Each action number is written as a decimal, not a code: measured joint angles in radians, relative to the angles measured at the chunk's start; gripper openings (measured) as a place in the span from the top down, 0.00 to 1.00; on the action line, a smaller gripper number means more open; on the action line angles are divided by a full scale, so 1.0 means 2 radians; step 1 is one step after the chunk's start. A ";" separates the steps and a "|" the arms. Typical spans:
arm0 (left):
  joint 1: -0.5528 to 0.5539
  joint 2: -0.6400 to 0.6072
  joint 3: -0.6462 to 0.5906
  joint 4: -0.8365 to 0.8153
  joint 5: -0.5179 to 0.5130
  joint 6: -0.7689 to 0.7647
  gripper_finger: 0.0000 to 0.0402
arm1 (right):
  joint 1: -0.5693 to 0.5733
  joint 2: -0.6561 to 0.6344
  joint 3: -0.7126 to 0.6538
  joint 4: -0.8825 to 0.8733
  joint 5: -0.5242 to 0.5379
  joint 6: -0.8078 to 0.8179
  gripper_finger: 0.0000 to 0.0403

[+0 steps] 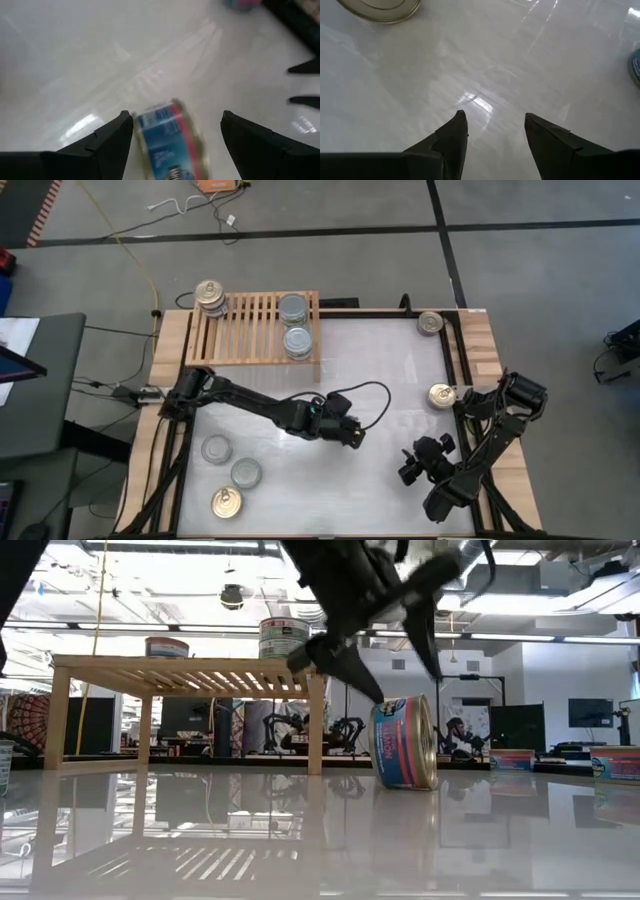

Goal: Stack canned seafood by type on shelf
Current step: Put the blue tuna can on the shelf

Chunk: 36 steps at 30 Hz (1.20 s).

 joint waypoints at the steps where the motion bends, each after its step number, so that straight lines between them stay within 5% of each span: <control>1: 0.000 0.007 0.000 0.007 0.006 0.000 0.28 | 0.000 0.000 0.000 -0.001 0.000 0.000 0.45; 16: 0.003 0.034 0.000 -0.010 0.050 -0.027 0.29 | -0.001 0.000 0.000 0.000 0.001 -0.001 0.45; 25: 0.009 0.036 0.000 -0.007 0.092 0.008 0.57 | -0.001 0.000 0.000 0.000 0.004 -0.003 0.45; 36: 0.041 -0.102 -0.001 0.076 0.180 0.167 0.57 | -0.001 0.002 0.000 0.002 0.005 -0.004 0.45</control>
